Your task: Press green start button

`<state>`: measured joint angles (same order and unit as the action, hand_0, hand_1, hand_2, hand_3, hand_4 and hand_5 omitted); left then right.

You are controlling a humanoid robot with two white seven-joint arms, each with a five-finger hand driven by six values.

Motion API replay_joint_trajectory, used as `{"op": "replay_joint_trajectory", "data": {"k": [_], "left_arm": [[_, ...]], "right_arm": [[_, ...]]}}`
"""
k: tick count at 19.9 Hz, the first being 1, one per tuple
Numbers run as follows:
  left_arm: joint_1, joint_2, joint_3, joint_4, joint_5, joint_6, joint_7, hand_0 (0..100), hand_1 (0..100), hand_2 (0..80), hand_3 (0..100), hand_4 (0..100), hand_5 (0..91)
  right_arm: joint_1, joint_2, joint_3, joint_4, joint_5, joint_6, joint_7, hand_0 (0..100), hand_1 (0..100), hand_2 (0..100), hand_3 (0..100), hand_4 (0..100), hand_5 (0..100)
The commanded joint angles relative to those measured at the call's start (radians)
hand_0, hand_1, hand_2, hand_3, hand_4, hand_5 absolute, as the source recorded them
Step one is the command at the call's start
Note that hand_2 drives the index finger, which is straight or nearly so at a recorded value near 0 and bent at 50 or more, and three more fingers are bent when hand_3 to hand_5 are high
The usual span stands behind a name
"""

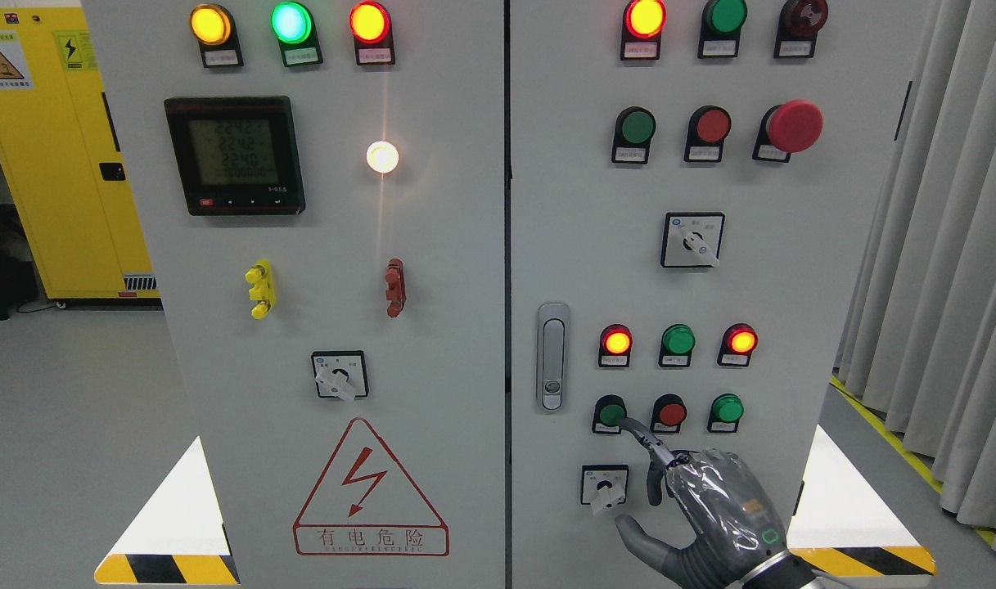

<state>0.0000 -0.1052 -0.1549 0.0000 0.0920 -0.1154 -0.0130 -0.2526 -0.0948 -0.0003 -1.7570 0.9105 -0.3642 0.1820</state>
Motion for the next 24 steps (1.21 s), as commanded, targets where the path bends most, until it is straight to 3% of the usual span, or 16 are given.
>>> {"op": "replay_joint_trajectory", "data": {"k": [1,7,9,10,11,12,13,15,18,24], "left_arm": [[-0.026,-0.001,0.0,-0.026,0.0,0.0,0.001,12,56,0.0,0,0,0.0],[-0.026,0.001,0.0,-0.026,0.0,0.0,0.001,12,56,0.0,0,0,0.0],[-0.026,-0.001,0.0,-0.026,0.0,0.0,0.001,12,56,0.0,0,0,0.0],[-0.026,0.001,0.0,-0.026,0.0,0.0,0.001,12,56,0.0,0,0,0.0],[-0.026,0.001,0.0,-0.026,0.0,0.0,0.001,12,56,0.0,0,0,0.0],[-0.026,0.001,0.0,-0.026,0.0,0.0,0.001,12,56,0.0,0,0,0.0],[-0.026,-0.001,0.0,-0.026,0.0,0.0,0.001,12,56,0.0,0,0,0.0],[-0.026,-0.001,0.0,-0.026,0.0,0.0,0.001,12,56,0.0,0,0,0.0],[-0.026,0.001,0.0,-0.026,0.0,0.0,0.001,12,56,0.0,0,0,0.0],[-0.026,-0.001,0.0,-0.026,0.0,0.0,0.001,12,56,0.0,0,0,0.0]], "right_arm": [[0.05,0.001,0.005,-0.064,-0.14,-0.002,-0.004,43,68,0,70,80,86],[0.101,0.001,0.005,-0.101,-0.309,-0.002,-0.001,42,66,0,68,79,84],[0.113,0.0,0.008,-0.107,-0.425,-0.005,0.013,42,66,0,70,78,76],[0.125,0.0,0.011,-0.117,-0.526,-0.005,0.039,44,64,0,65,65,57],[0.145,-0.002,0.011,-0.14,-0.649,-0.002,0.081,47,63,0,48,48,43],[0.163,-0.003,0.013,-0.159,-0.745,0.005,0.143,47,63,0,48,48,44],[0.18,-0.003,0.011,-0.173,-0.813,0.011,0.18,49,60,0,26,24,23],[0.205,-0.003,0.013,-0.185,-0.866,0.034,0.198,34,52,0,10,12,7],[0.245,-0.002,0.038,-0.191,-0.935,0.041,0.206,29,45,0,1,5,0],[0.286,-0.005,0.071,-0.197,-1.001,0.071,0.206,27,37,0,0,0,0]]}}
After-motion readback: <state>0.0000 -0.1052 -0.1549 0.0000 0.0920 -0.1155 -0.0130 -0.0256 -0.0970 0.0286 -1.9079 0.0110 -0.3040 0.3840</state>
